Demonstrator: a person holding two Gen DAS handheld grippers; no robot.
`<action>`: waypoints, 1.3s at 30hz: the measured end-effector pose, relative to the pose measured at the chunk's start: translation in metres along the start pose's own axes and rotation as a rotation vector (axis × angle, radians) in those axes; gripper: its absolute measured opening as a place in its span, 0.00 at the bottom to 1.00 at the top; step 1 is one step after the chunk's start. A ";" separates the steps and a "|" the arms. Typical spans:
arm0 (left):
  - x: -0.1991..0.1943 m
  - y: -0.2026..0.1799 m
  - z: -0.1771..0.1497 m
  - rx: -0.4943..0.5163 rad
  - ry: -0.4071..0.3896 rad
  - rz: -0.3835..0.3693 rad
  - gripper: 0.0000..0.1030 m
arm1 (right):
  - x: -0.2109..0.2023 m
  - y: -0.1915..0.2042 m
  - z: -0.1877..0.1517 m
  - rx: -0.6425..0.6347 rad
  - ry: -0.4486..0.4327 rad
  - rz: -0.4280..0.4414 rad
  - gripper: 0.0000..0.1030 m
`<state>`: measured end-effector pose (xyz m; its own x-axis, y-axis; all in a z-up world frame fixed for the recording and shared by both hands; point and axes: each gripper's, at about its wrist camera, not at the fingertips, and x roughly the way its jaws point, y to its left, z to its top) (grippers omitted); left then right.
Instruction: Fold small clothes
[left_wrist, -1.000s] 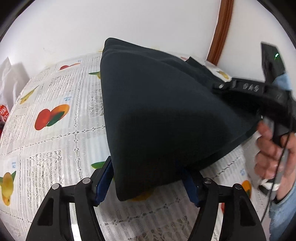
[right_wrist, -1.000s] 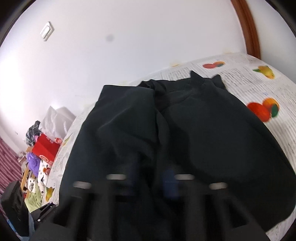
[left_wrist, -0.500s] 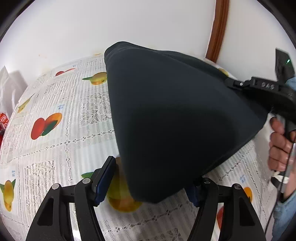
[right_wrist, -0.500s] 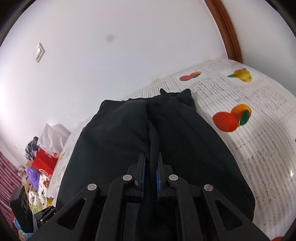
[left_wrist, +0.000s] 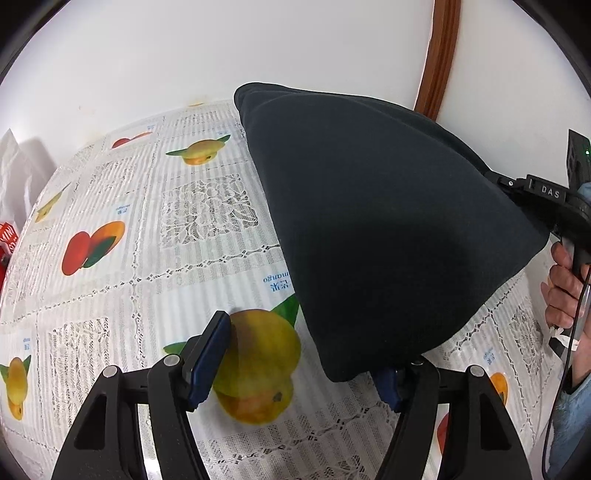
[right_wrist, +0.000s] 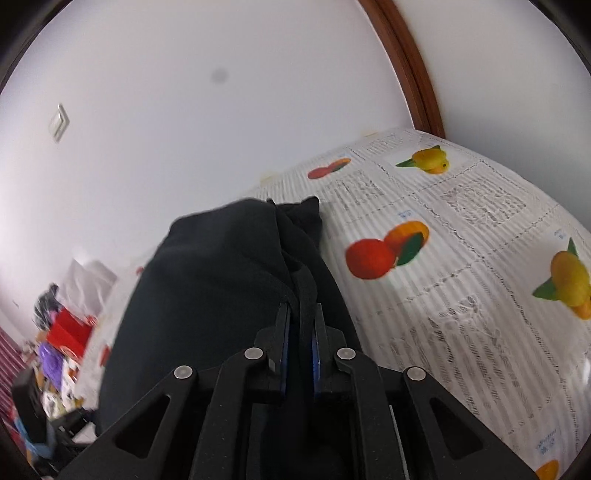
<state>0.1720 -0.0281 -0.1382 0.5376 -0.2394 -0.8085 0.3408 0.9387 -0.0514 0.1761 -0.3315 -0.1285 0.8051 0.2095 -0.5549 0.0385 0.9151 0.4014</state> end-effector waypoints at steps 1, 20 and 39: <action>-0.001 0.001 0.000 0.001 0.004 -0.004 0.67 | -0.005 0.002 0.001 -0.024 -0.003 -0.027 0.12; -0.022 0.006 0.006 -0.036 -0.018 -0.079 0.67 | -0.055 0.018 -0.040 -0.309 0.063 -0.154 0.31; -0.008 0.007 0.008 -0.018 -0.006 -0.119 0.70 | -0.018 0.000 0.003 -0.111 0.019 0.087 0.03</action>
<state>0.1761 -0.0215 -0.1275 0.4988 -0.3511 -0.7924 0.3889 0.9077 -0.1573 0.1638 -0.3364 -0.1161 0.7910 0.2955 -0.5357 -0.0975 0.9253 0.3665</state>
